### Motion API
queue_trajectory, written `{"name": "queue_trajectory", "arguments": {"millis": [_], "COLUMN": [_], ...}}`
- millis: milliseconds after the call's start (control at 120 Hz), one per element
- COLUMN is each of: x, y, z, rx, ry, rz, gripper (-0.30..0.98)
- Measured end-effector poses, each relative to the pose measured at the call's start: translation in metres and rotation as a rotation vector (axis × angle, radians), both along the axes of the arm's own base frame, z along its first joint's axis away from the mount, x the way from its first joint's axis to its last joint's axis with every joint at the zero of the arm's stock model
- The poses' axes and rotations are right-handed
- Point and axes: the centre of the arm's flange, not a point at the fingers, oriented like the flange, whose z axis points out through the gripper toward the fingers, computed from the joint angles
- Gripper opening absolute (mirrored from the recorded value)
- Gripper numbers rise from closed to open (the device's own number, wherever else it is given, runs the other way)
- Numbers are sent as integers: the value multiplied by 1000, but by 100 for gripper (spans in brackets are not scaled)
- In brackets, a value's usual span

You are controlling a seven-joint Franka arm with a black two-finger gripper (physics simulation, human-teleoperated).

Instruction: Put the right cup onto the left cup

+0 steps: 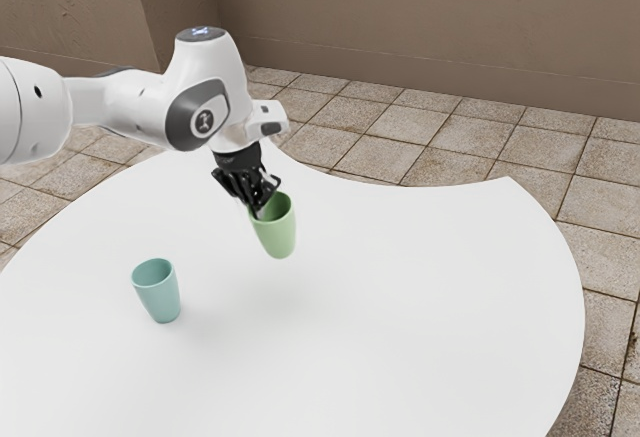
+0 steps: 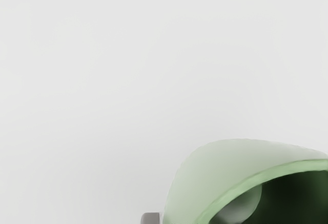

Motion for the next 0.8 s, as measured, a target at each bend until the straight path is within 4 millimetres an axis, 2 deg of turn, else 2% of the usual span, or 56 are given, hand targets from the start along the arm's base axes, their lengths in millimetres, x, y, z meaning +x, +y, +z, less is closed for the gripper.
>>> {"name": "queue_trajectory", "arguments": {"millis": [67, 192, 258, 433, 800], "x": [4, 2, -2, -8, -23], "y": [20, 78, 101, 116, 181], "z": [14, 34, 39, 41, 41], "rx": [12, 29, 33, 37, 41], "ry": [1, 9, 19, 47, 69], "rz": [28, 108, 135, 134, 177], "gripper": [-10, -10, -10, -10, -10]}}
